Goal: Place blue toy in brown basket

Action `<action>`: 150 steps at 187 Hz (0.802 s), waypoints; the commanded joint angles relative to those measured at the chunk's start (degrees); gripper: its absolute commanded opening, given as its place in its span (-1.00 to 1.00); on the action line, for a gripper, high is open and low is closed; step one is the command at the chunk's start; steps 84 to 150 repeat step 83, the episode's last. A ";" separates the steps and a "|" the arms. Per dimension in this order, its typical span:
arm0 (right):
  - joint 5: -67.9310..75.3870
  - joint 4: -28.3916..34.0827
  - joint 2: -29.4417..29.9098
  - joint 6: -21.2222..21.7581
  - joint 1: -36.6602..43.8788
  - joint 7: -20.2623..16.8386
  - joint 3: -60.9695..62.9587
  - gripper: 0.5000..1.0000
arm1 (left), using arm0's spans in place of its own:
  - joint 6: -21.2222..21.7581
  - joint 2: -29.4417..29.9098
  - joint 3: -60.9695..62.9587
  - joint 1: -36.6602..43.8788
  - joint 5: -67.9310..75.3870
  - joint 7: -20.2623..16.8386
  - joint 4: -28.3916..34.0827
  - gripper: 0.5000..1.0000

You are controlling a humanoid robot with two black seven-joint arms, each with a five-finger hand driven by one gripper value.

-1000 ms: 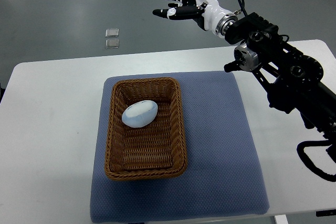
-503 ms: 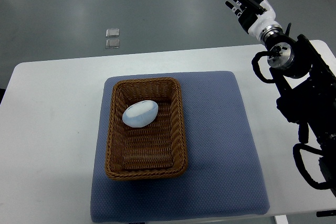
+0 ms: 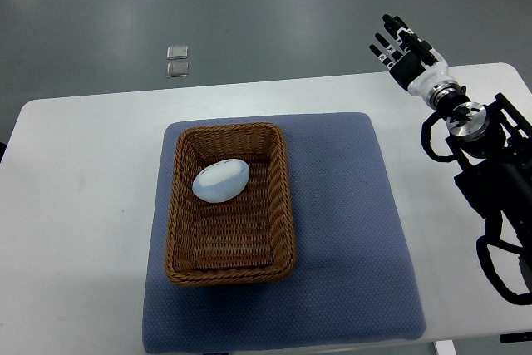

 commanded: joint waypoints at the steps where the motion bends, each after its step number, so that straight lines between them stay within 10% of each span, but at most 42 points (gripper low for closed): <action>1: 0.26 0.00 0.32 -0.32 -0.63 0.54 -0.10 0.61 | 0.00 0.00 0.00 0.01 0.00 0.00 0.00 1.00; 150: 0.17 0.17 0.32 -2.07 -0.63 4.06 -0.63 0.62 | 0.00 0.00 0.00 0.01 0.00 0.00 0.00 1.00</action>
